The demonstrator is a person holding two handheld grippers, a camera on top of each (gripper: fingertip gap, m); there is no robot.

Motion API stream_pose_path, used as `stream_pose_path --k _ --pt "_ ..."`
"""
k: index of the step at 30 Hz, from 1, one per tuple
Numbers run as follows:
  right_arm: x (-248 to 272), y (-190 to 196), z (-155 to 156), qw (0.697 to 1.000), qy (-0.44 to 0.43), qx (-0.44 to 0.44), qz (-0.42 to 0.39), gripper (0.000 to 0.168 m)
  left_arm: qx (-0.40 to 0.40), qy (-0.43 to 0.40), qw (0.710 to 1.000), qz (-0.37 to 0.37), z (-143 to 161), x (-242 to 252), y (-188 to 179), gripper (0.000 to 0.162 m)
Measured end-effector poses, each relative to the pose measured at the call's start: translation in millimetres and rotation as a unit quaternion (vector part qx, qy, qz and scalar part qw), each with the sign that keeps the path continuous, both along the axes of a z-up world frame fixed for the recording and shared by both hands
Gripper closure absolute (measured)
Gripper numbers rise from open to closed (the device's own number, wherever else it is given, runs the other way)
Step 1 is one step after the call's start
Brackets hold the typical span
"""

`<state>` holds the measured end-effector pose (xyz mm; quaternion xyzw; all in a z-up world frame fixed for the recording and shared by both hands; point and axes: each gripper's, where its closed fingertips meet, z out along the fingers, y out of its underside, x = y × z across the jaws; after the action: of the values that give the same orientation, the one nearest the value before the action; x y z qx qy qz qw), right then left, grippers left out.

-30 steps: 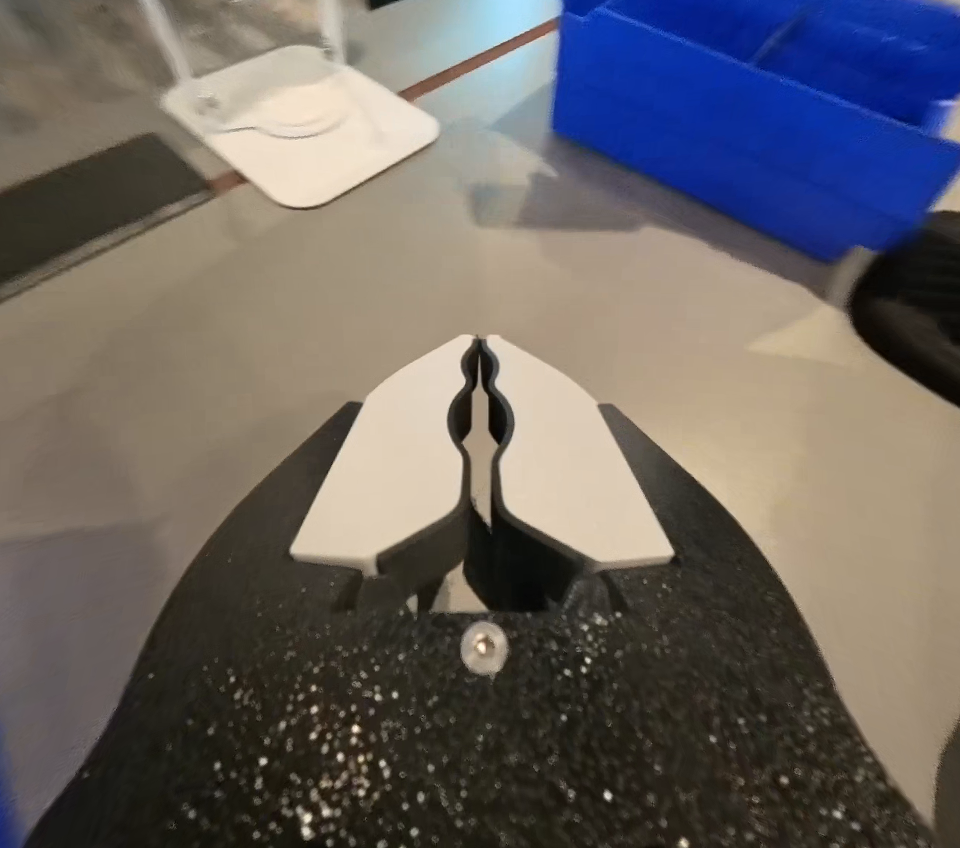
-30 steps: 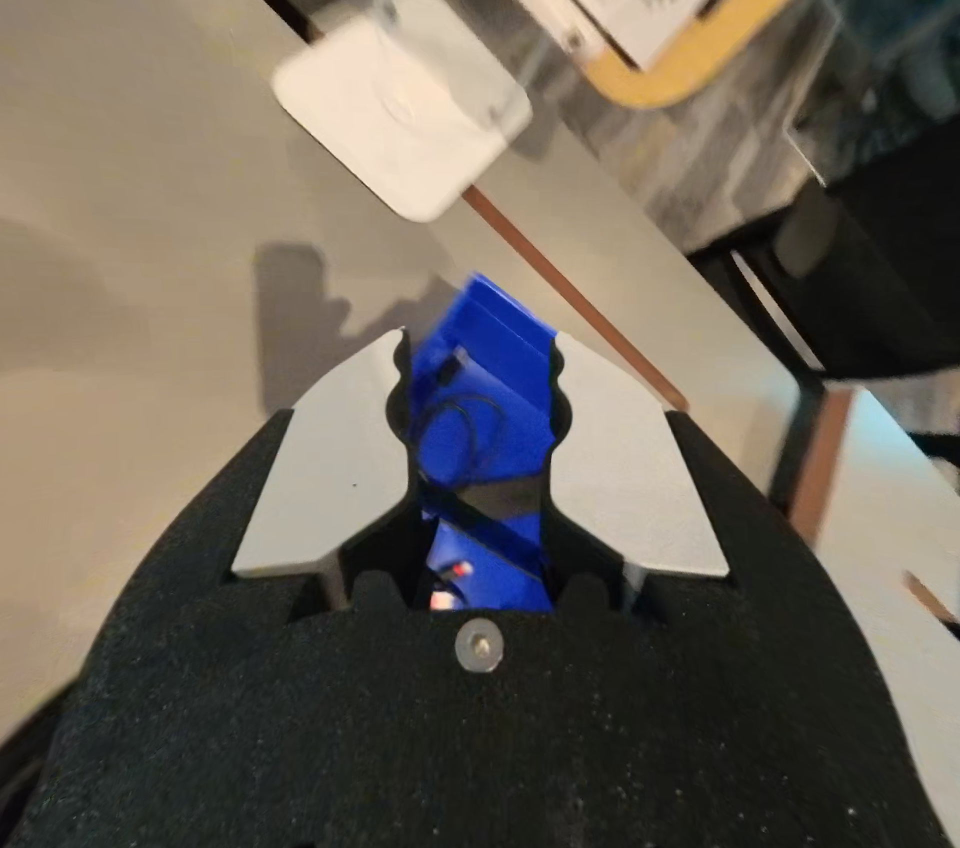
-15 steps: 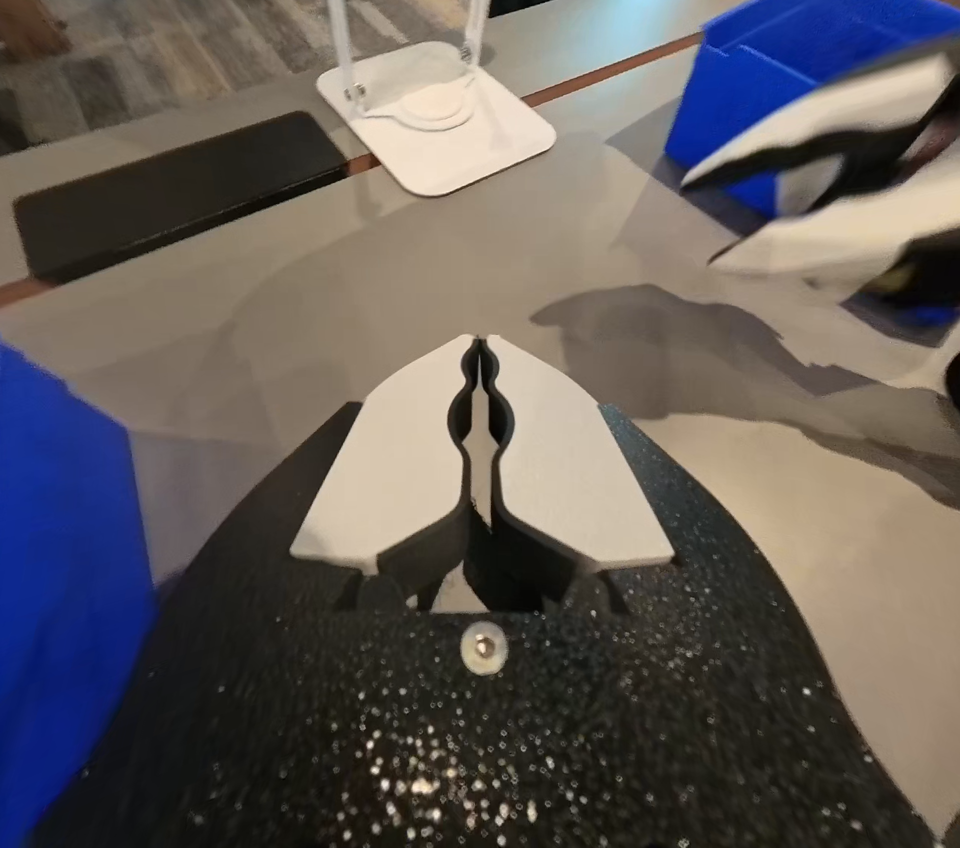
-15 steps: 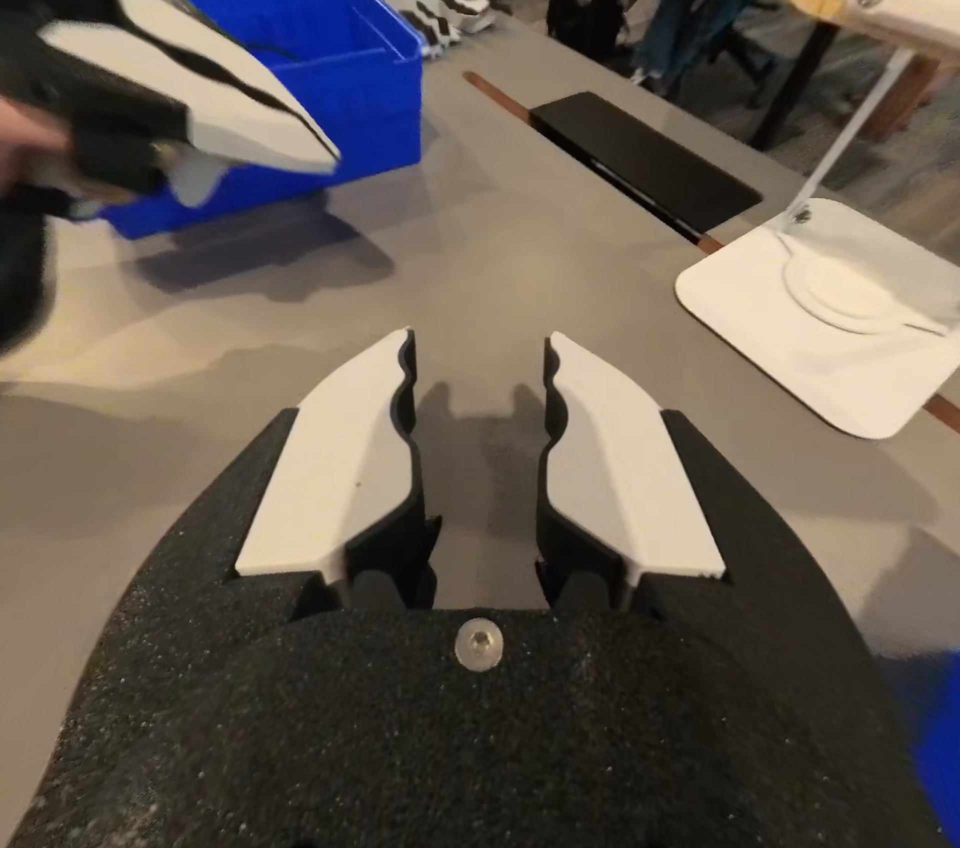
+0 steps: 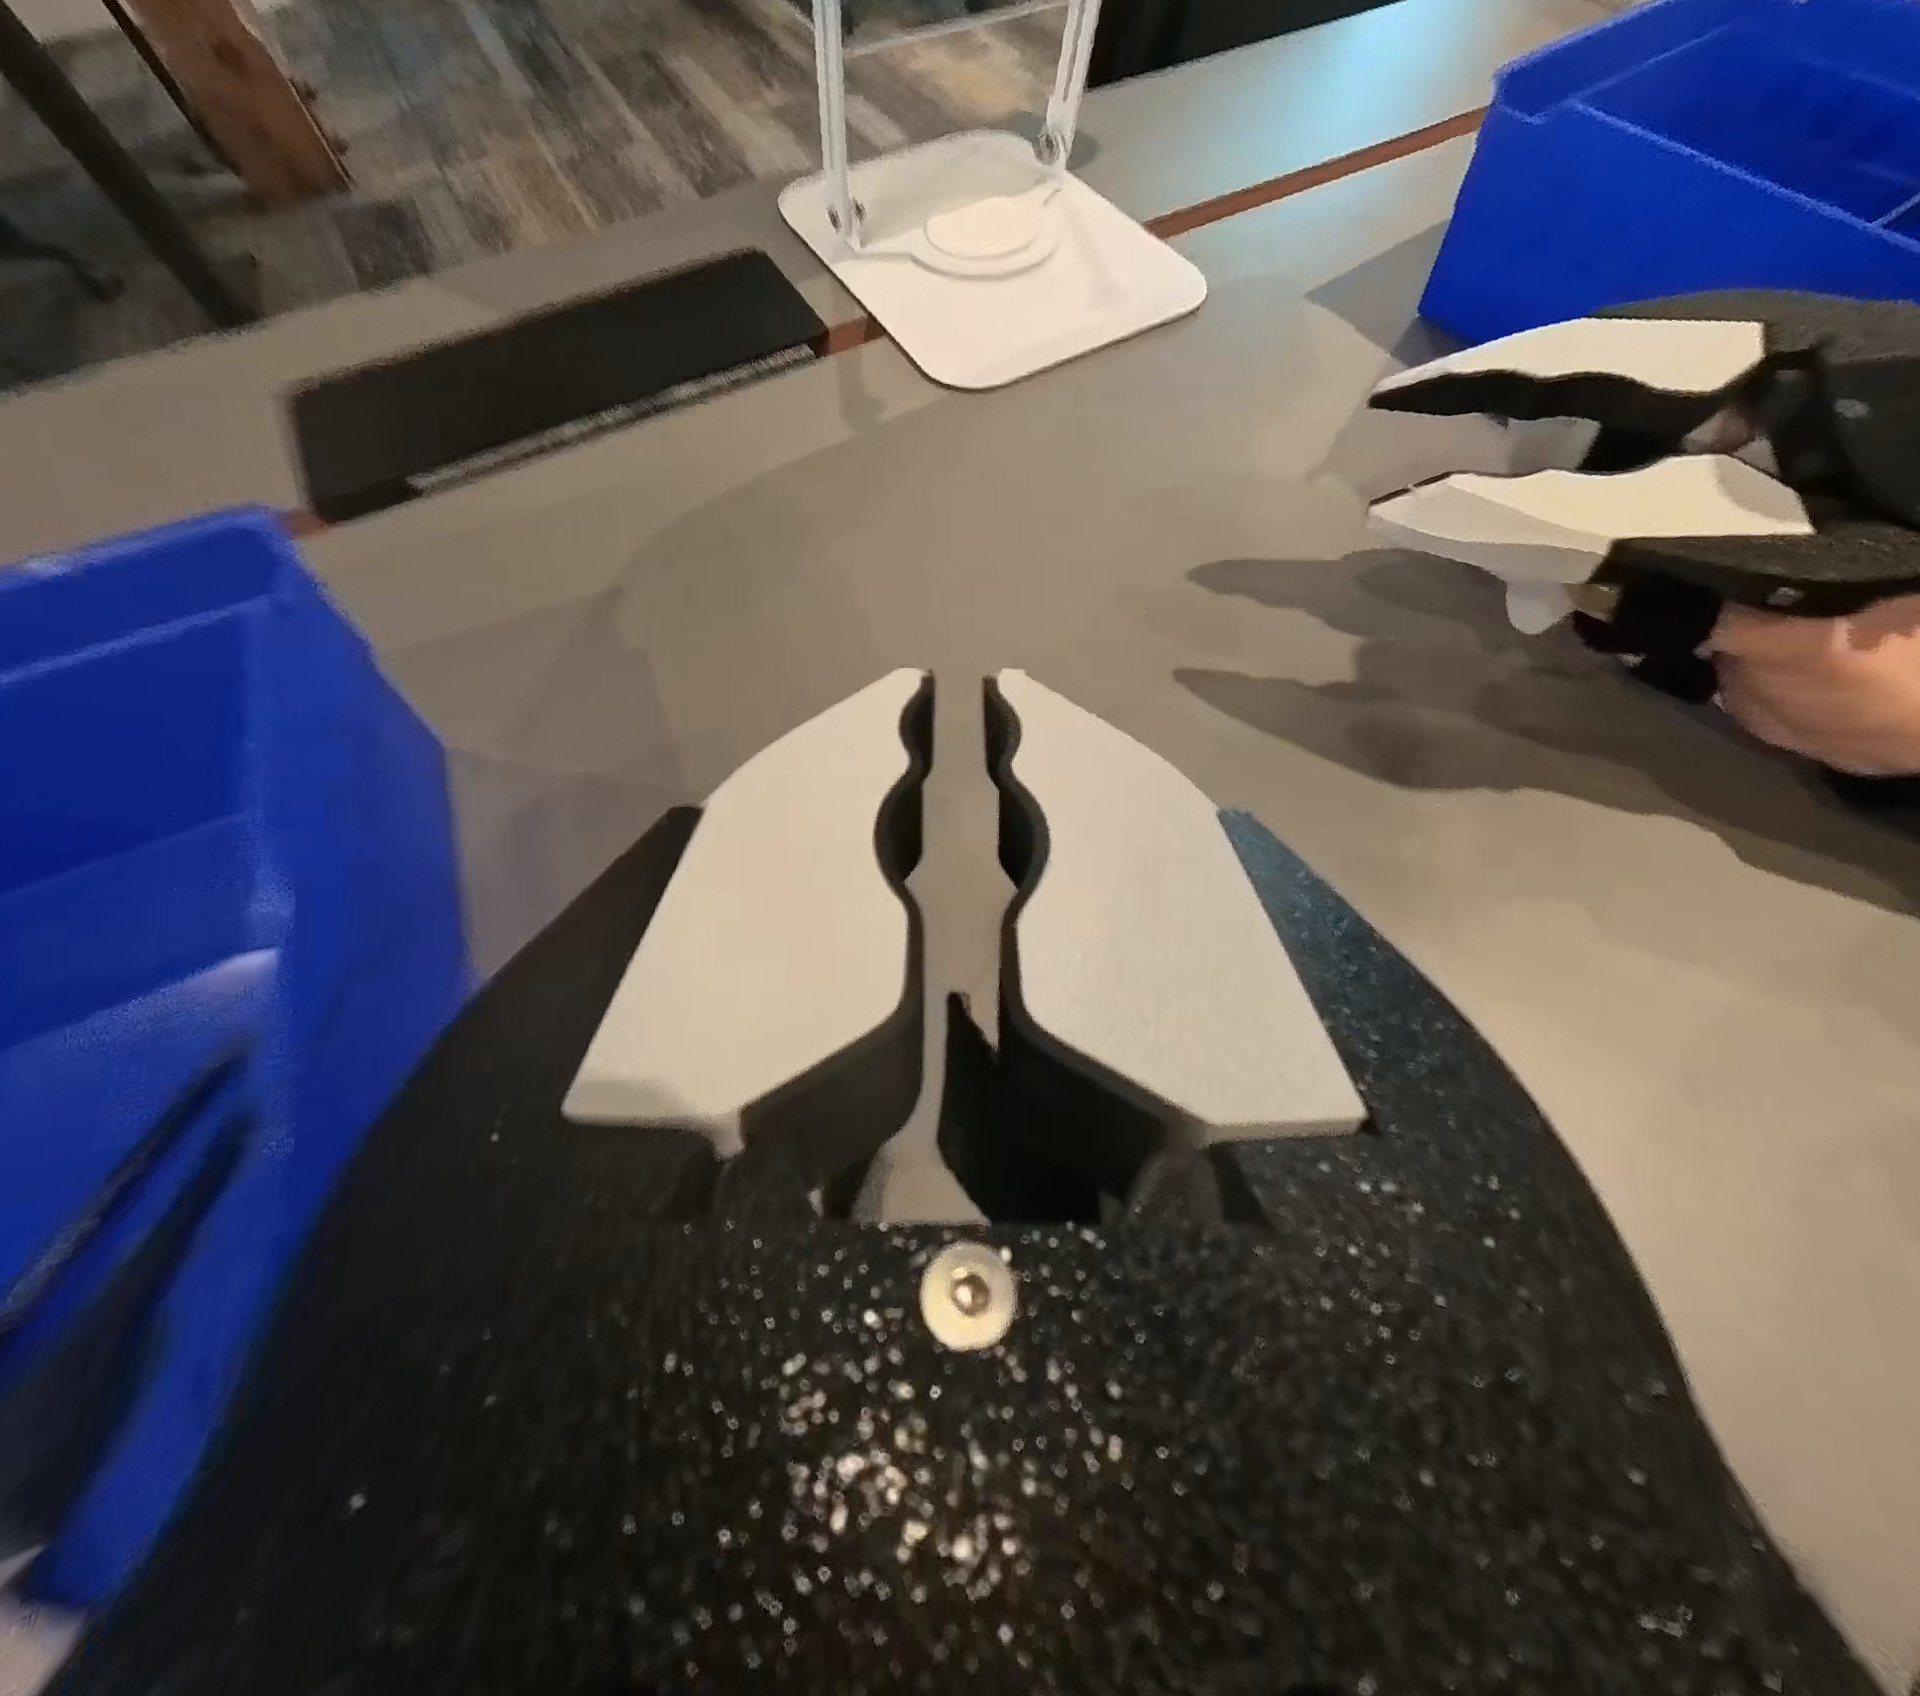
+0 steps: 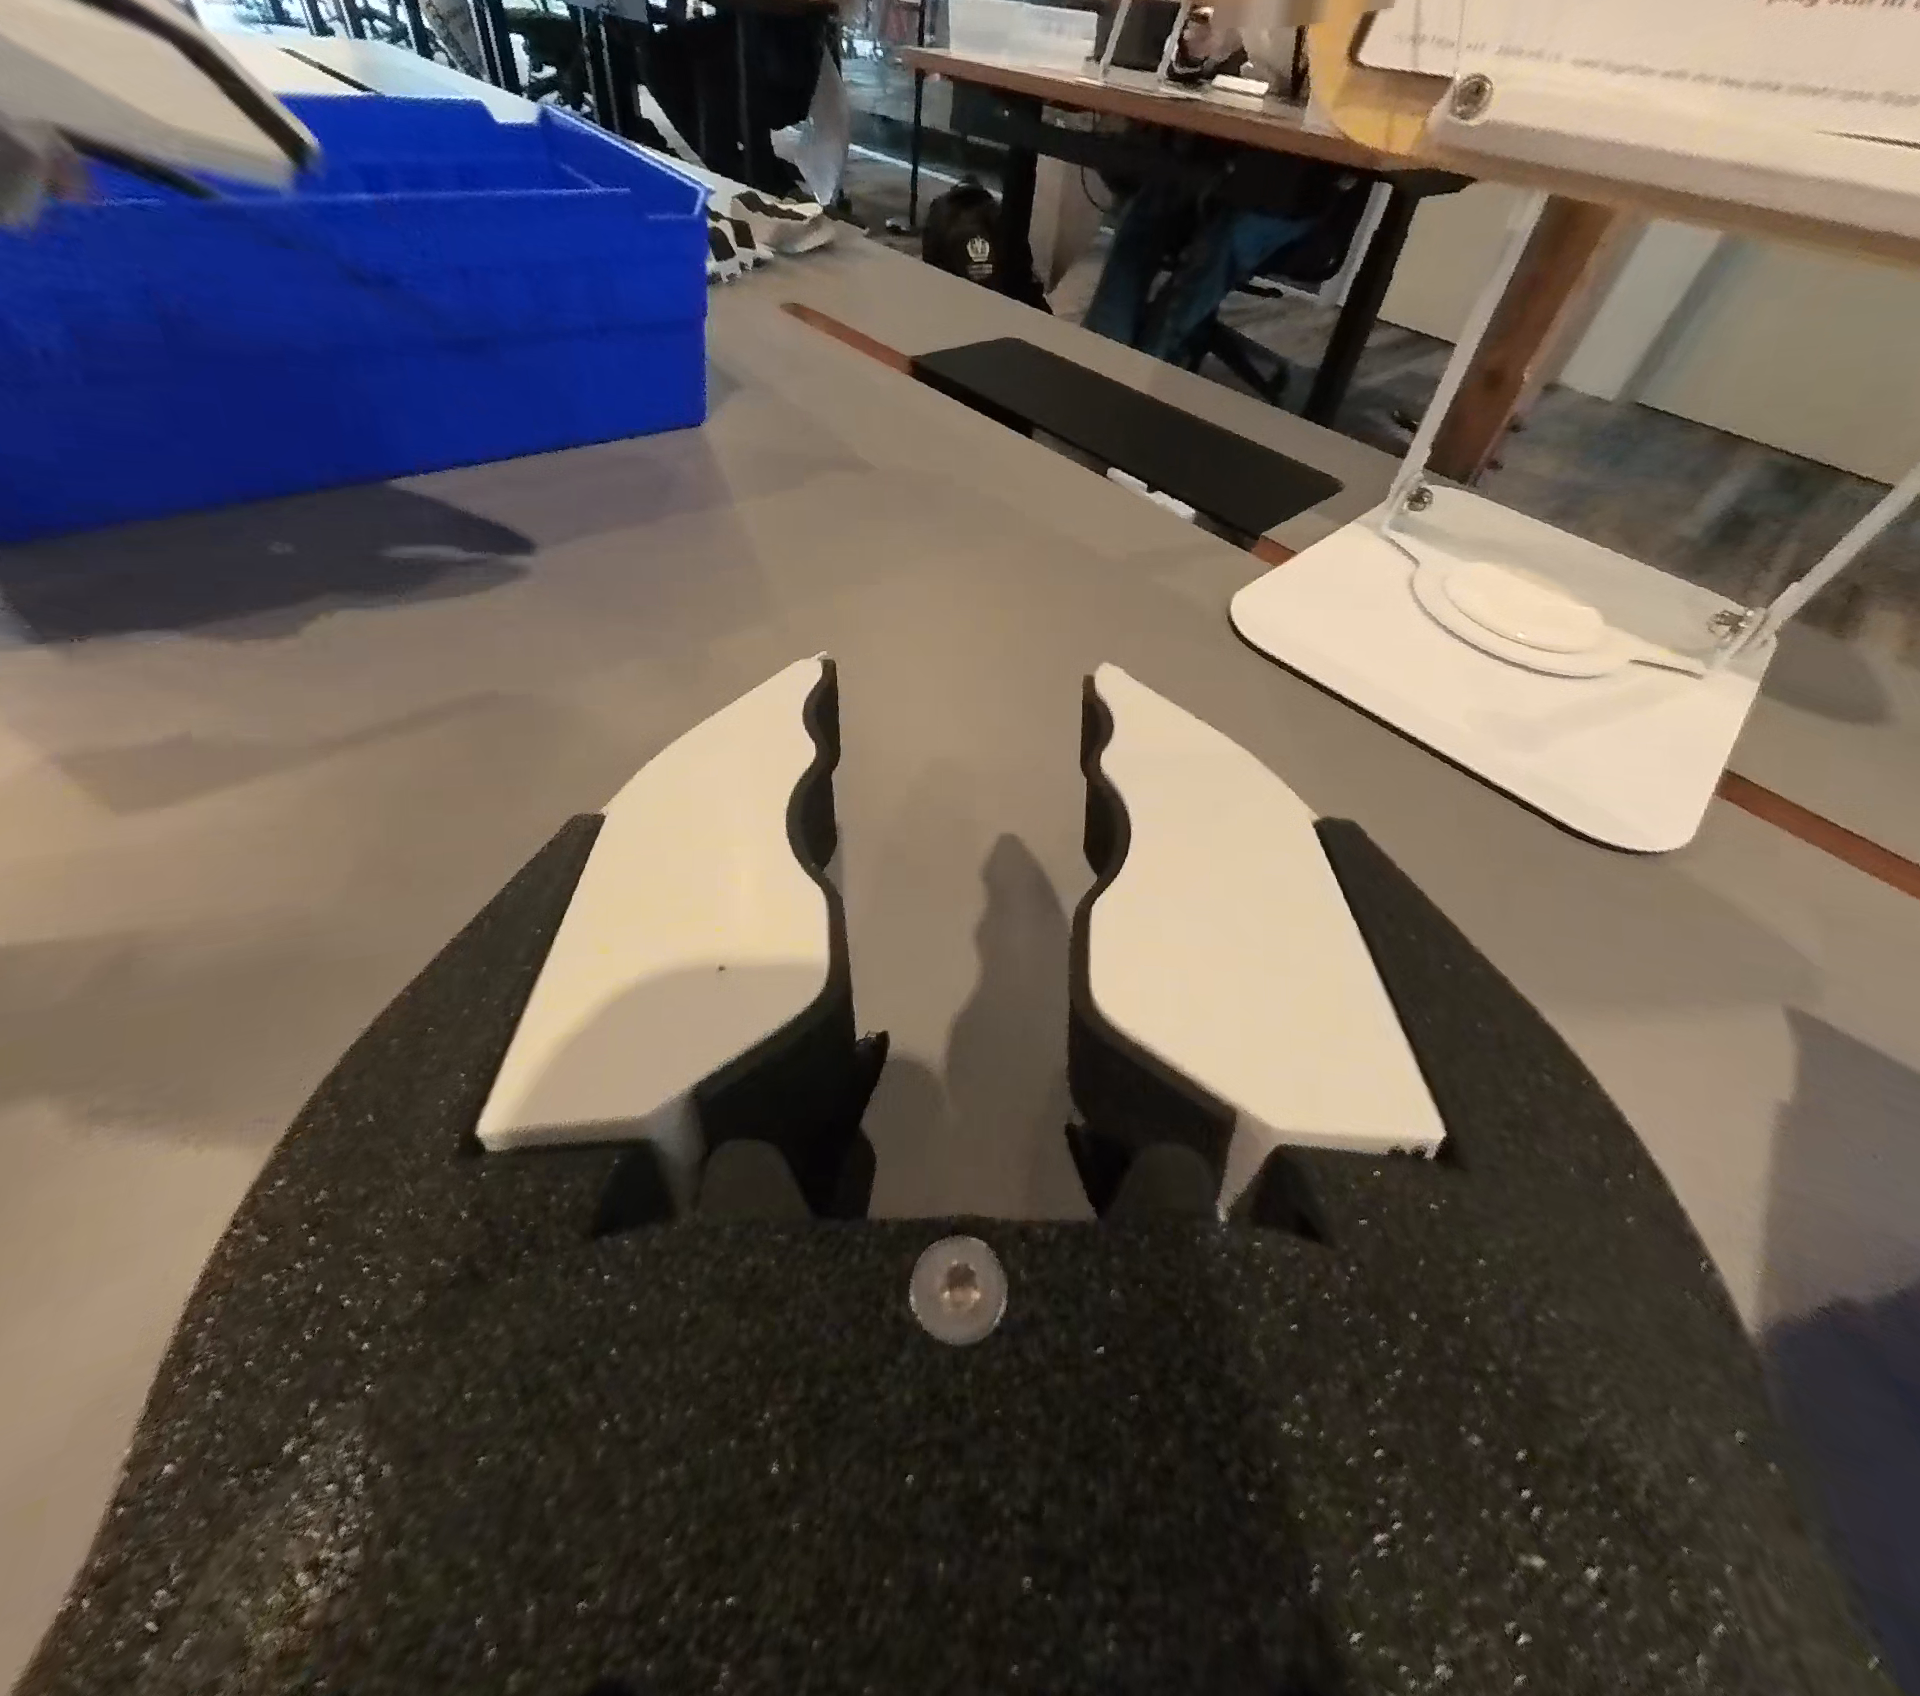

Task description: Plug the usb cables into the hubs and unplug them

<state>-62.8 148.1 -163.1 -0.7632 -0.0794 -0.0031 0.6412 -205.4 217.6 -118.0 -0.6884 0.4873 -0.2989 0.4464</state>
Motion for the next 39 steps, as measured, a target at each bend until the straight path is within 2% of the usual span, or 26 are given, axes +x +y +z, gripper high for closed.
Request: stream_pose_path --k 4,7,9,12,15,20,23,26,32,39 --pt "2.0 -1.0 3.1 1.0 -0.009 0.006 -0.002 0.125 0.053 -0.002 0.997 0.057 30.4 -53.8 18.2 0.145" --pt "4.4 -1.9 5.3 1.0 0.004 0.01 -0.004 0.126 0.057 0.006 0.986 0.158 42.2 -116.4 55.0 0.139" --pt "5.3 -2.1 6.4 1.0 0.013 0.012 -0.002 0.126 0.032 0.02 0.975 0.219 35.0 -153.8 80.7 0.136" --pt "6.2 -1.7 6.9 1.0 0.022 0.013 0.001 0.127 -0.076 0.092 0.964 0.238 -9.5 -183.8 104.4 0.116" --pt "5.3 -1.7 6.9 1.0 0.028 0.013 0.006 0.128 -0.151 0.152 0.945 0.246 -46.9 -198.7 119.2 0.103" --pt "2.1 -2.1 7.9 0.999 0.028 0.016 0.017 0.129 -0.191 0.211 0.914 0.288 -78.9 -209.5 136.2 0.101" --pt "-1.4 -2.3 7.2 0.999 0.023 0.014 0.025 0.13 -0.183 0.271 0.893 0.309 -96.3 -216.3 144.4 0.102" --pt "-3.5 -3.0 7.5 0.999 0.009 0.016 0.028 0.131 -0.146 0.314 0.879 0.328 -102.3 -221.1 153.3 0.113" --pt "-10.3 -3.9 9.2 0.998 -0.03 0.025 0.041 0.133 -0.203 0.313 0.867 0.331 -114.8 -215.4 152.8 0.103" --pt "-14.8 -2.8 3.5 0.995 -0.093 0.021 0.041 0.136 -0.224 0.337 0.853 0.33 -123.5 -219.5 150.5 0.105"
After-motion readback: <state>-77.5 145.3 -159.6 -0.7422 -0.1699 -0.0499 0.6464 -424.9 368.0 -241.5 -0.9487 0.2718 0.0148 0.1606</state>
